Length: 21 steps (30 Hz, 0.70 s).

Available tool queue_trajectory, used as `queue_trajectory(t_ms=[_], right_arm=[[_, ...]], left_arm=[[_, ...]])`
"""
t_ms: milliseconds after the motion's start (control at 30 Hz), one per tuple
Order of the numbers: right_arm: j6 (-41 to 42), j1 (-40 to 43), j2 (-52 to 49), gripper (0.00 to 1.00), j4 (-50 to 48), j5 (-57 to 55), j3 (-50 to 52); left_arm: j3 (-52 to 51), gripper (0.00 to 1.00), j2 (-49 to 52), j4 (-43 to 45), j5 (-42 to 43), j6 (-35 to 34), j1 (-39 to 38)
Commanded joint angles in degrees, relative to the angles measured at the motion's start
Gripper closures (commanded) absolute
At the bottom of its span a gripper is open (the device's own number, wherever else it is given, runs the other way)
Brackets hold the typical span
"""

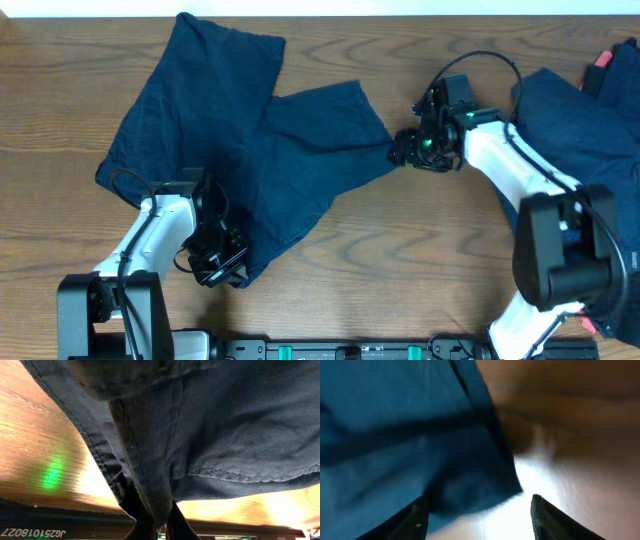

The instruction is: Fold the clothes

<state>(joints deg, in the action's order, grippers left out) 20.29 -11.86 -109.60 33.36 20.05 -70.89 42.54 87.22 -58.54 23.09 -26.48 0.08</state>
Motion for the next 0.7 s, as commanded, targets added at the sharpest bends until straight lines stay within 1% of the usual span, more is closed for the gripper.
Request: queue_trajectory(t_ms=[0, 33, 67, 100, 133, 233, 367, 433, 533, 667], right_arm=[[3.1, 0.1, -2.4, 0.38, -3.5, 2.8, -0.6], [3.7, 0.0, -3.0, 0.41, -4.7, 2.9, -0.6], [4.2, 0.0, -3.3, 0.49, -5.4, 2.9, -0.6], [4.6, 0.0, -3.8, 0.69, -6.0, 2.8, -0.6], [4.6, 0.0, -4.0, 0.99, -6.2, 2.6, -0.6], [4.6, 0.7, -3.4, 0.99, -4.9, -2.8, -0.6], [4.6, 3.9, 0.8, 0.99, 1.4, -12.4, -0.6], [4.9, 5.7, 3.8, 0.99, 4.8, -15.8, -0.6], [2.8, 7.7, 8.2, 0.99, 8.9, -16.0, -0.6], [-1.0, 7.9, 11.8, 0.99, 15.2, -16.0, -0.6]], left_arm=[[-0.3, 0.94, -0.4, -0.6, -2.2, 1.3, -0.2], [-0.3, 0.94, -0.4, -0.6, -2.2, 1.4, -0.2], [-0.3, 0.94, -0.4, -0.6, -2.4, 1.4, -0.2], [-0.3, 0.94, -0.4, -0.6, -2.8, 1.4, -0.2], [-0.3, 0.94, -0.4, -0.6, -3.4, 1.4, -0.2], [-0.3, 0.94, -0.4, -1.1, -6.1, 1.4, -0.2], [-0.3, 0.94, -0.4, -4.2, -12.4, 1.4, -0.2], [-0.3, 0.94, -0.4, -4.2, -12.0, 1.4, -0.2], [-0.3, 0.94, -0.4, -4.2, -12.0, 1.4, -0.2], [-0.3, 0.94, -0.4, -4.4, -11.4, 1.4, -0.2]])
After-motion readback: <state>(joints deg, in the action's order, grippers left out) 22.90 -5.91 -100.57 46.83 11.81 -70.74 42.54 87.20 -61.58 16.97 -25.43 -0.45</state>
